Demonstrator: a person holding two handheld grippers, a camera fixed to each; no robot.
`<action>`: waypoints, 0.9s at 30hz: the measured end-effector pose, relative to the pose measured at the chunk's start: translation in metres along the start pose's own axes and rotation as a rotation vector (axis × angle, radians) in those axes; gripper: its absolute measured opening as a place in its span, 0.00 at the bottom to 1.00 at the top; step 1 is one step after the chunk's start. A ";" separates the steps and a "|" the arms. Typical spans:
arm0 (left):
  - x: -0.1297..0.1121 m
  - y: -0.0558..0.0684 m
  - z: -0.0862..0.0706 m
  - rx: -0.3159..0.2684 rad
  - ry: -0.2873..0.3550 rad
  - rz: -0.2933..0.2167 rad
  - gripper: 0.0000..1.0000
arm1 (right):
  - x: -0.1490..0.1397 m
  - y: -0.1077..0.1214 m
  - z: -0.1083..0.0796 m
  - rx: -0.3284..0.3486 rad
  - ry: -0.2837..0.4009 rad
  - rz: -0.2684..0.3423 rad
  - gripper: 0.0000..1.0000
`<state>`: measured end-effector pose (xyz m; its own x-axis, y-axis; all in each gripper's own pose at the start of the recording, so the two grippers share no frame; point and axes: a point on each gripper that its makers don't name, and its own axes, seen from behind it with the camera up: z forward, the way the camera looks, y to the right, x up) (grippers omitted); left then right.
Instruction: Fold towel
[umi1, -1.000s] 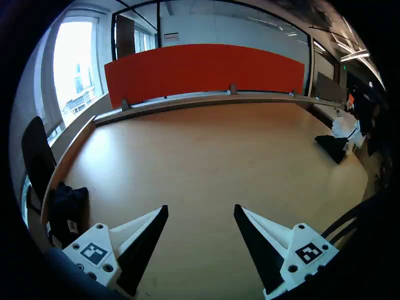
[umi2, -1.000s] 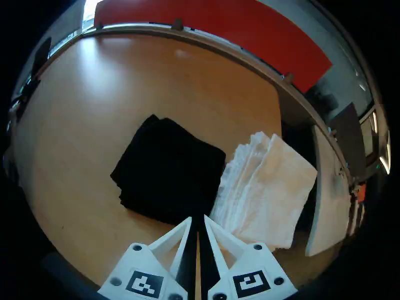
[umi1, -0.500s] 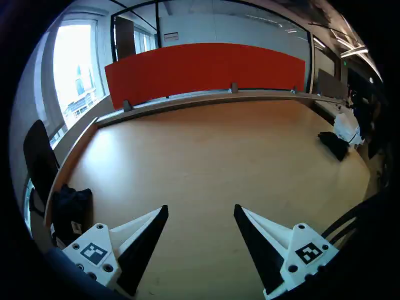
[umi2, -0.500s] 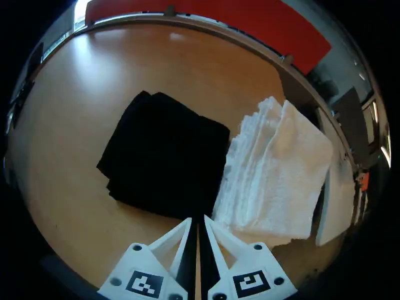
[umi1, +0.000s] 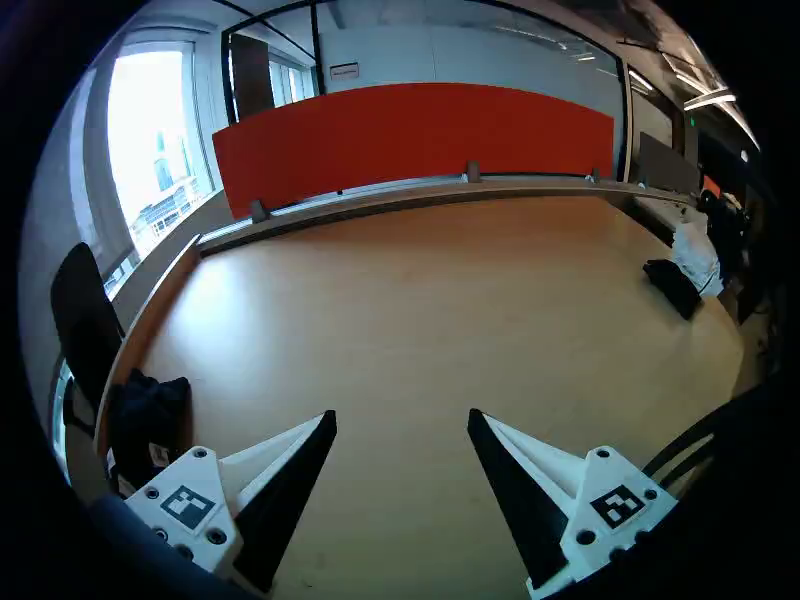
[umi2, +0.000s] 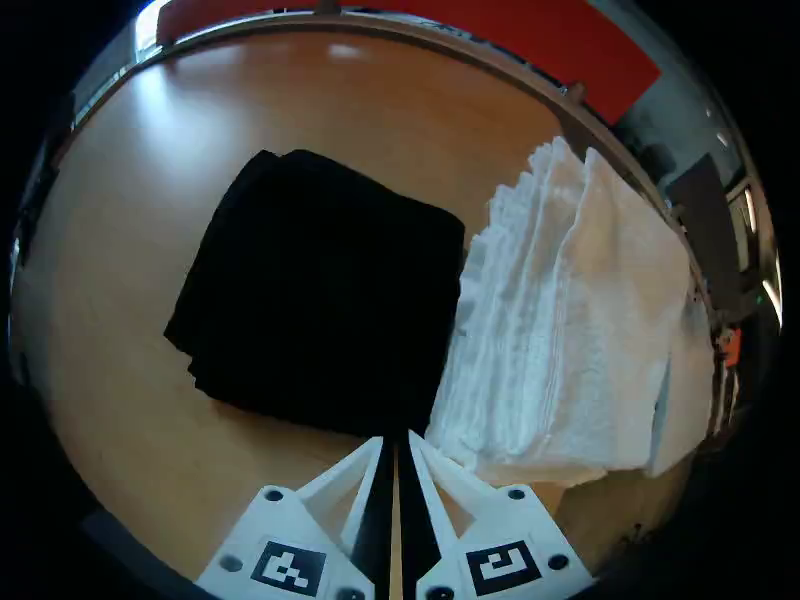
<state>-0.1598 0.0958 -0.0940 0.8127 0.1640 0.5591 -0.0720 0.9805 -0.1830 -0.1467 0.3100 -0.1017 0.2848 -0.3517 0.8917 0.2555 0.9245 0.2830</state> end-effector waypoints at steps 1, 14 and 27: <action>0.000 0.000 0.000 0.000 0.000 0.001 0.98 | 0.000 0.000 0.001 -0.001 -0.002 0.002 0.02; 0.001 0.004 0.003 -0.003 -0.004 0.007 0.98 | -0.001 -0.002 0.004 0.005 0.000 0.036 0.03; 0.002 0.007 0.007 -0.010 -0.005 0.009 0.98 | -0.003 -0.006 0.004 0.018 0.005 0.072 0.03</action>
<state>-0.1625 0.1042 -0.0885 0.8094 0.1733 0.5611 -0.0737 0.9779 -0.1957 -0.1529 0.3063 -0.1043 0.3062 -0.2849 0.9083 0.2175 0.9499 0.2246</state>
